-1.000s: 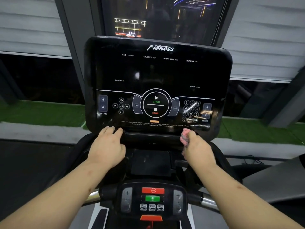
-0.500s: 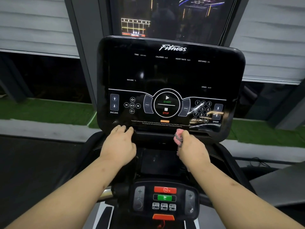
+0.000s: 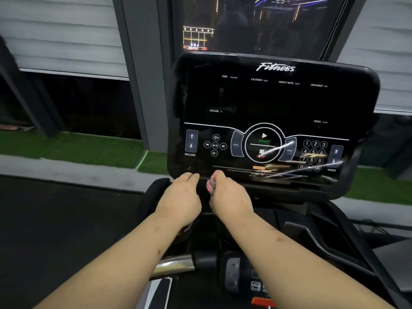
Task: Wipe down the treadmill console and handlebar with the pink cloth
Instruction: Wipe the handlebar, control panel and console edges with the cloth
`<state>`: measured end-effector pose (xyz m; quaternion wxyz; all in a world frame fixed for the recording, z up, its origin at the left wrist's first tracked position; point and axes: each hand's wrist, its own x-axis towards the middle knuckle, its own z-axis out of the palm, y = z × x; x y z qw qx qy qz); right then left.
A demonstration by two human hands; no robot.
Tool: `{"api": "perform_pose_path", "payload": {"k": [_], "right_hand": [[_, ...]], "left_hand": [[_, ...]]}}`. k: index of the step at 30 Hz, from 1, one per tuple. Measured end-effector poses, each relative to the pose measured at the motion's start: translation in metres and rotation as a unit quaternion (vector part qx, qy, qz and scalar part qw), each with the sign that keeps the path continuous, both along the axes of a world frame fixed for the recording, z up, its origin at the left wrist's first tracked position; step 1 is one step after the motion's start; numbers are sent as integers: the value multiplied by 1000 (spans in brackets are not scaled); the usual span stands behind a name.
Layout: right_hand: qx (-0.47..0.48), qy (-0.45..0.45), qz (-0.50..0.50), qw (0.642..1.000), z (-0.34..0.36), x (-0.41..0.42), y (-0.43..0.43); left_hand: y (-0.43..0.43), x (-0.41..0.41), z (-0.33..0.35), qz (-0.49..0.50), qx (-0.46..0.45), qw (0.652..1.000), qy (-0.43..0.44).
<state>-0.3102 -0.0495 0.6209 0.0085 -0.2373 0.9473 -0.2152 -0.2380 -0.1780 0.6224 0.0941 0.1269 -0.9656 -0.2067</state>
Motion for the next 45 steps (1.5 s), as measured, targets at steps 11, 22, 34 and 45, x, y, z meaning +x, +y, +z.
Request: {"api": "perform_pose_path", "payload": {"k": [11,22,34,45], "right_hand": [[52,2,48,997,14,4,-9],[268,-1,83,960,-10,-17,71],[266,-112,235,928,-39,-31,83],[296,-100,241,919,-47,-66,118]], "left_hand": [[-9,4,-3,1,67,998,-16],[10,32,-35,35,67,997,3],[47,61,-73,-46,9,990,-132],[48,58,-75,-37,45,988,-140]]}}
